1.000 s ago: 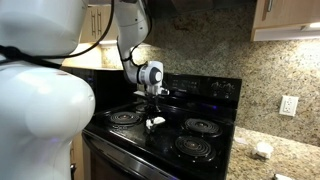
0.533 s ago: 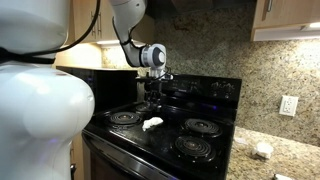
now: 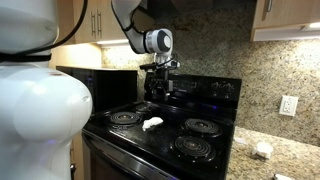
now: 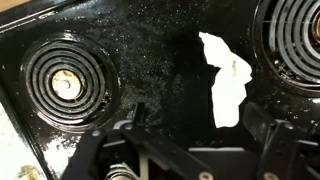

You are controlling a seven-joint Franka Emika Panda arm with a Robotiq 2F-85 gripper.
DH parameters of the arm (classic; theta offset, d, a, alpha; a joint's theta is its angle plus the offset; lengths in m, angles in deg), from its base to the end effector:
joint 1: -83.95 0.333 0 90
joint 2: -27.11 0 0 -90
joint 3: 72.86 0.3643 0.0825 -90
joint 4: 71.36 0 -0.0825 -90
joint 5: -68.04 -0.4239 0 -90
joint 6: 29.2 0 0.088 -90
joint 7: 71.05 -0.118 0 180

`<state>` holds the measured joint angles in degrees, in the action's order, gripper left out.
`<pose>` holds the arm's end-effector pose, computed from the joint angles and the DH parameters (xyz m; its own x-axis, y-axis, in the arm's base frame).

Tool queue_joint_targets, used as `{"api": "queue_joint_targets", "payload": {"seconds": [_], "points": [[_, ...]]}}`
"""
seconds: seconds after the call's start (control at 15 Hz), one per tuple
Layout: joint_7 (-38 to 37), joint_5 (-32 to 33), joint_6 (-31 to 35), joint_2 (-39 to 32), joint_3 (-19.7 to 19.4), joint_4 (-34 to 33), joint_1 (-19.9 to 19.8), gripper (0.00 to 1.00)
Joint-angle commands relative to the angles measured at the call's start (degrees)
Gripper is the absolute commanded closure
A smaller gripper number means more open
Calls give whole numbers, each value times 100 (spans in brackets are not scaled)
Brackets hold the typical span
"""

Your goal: Wipe the stove with the napkin

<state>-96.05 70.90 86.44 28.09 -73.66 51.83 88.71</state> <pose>0.5518 0.0348 0.4153 0.9370 -0.3386 -0.0864 -0.3315 -0.9395 0.0866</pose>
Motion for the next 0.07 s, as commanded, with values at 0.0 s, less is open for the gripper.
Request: {"api": "queue_joint_targets", "payload": {"seconds": [0.0], "points": [[5, -3, -17, -1, 110, -8, -115, 0]]}}
